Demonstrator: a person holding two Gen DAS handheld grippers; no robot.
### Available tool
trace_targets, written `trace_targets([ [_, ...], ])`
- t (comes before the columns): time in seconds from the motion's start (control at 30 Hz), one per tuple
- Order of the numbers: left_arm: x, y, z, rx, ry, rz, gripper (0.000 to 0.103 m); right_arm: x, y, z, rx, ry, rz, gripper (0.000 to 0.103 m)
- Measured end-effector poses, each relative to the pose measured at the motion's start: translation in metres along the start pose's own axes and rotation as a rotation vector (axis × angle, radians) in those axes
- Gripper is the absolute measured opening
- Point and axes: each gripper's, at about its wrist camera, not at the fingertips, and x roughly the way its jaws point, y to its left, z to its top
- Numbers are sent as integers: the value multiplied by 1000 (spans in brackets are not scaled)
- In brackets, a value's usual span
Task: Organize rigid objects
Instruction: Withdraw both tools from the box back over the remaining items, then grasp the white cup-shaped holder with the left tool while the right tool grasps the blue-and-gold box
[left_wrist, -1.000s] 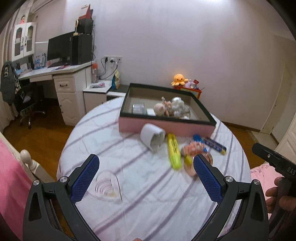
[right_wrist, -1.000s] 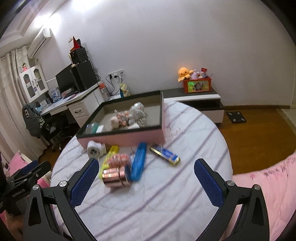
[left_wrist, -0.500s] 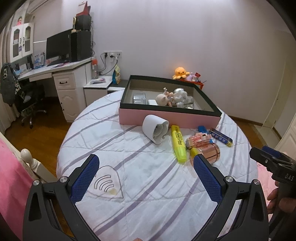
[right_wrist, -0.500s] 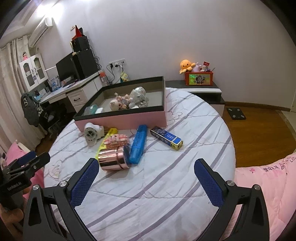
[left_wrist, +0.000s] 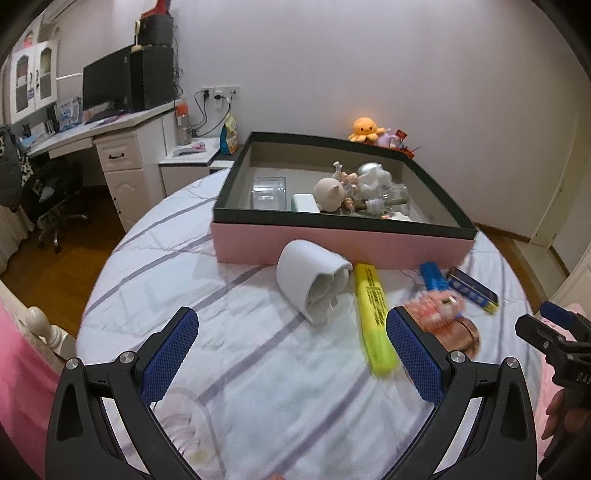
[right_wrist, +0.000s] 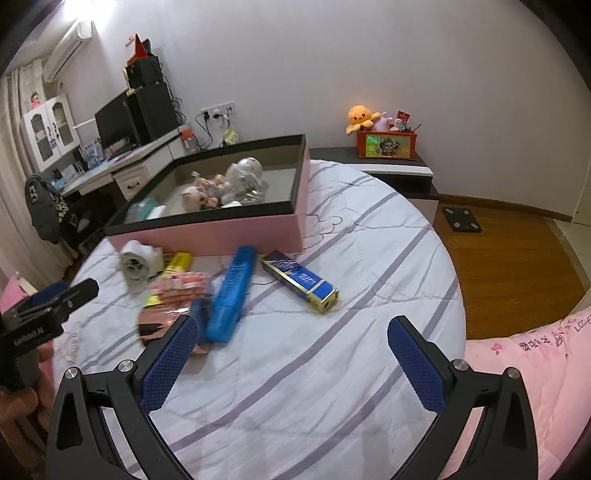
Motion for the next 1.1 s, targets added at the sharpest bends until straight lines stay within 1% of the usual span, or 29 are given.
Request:
trace_targets([
  [0.13, 33, -5, 10, 14, 43, 13, 103, 27, -6, 8, -28, 38, -38, 103],
  [0.33, 72, -10, 21, 22, 104, 36, 103, 62, -8, 17, -90, 97, -69, 103],
  [0.43, 88, -2, 27, -25, 146, 24, 100, 78, -7, 20, -110, 132, -76, 102],
  [0.47, 92, 0, 29, -38, 153, 16, 100, 79, -5, 22, -115, 134, -73, 101],
  [0.5, 94, 2, 31, -46, 154, 7, 97, 80, -4, 23, -121, 132, -68, 99],
  [0.57, 95, 0, 33, -35, 147, -12, 87, 84, 2, 27, -148, 140, -58, 90],
  [0.6, 93, -3, 32, -22, 140, -23, 74, 86, 4, 28, -162, 142, -53, 87],
  [0.63, 91, -5, 31, -10, 134, -39, 64, 86, 6, 28, -177, 140, -44, 81],
  [0.67, 89, -5, 30, -6, 131, -43, 63, 84, 8, 29, -186, 138, -34, 67],
  [0.7, 86, -3, 28, -15, 127, -60, 62, 82, 10, 28, -193, 135, -23, 61],
  [0.73, 85, 0, 27, -31, 126, -83, 62, 80, 13, 27, -202, 134, -11, 49],
  [0.77, 82, 2, 26, -42, 122, -95, 62, 78, 16, 25, -206, 132, -8, 39],
  [0.8, 78, 5, 24, -48, 115, -103, 62, 75, 18, 23, -210, 130, -1, 34],
  [0.83, 71, 6, 21, -48, 105, -109, 61, 72, 18, 21, -204, 130, 10, 25],
  [0.87, 66, 7, 19, -44, 97, -110, 61, 70, 18, 19, -199, 127, 14, 21],
  [1.1, 29, 9, -5, -30, 63, -110, 61, 46, 7, 5, -115, 104, 80, 21],
])
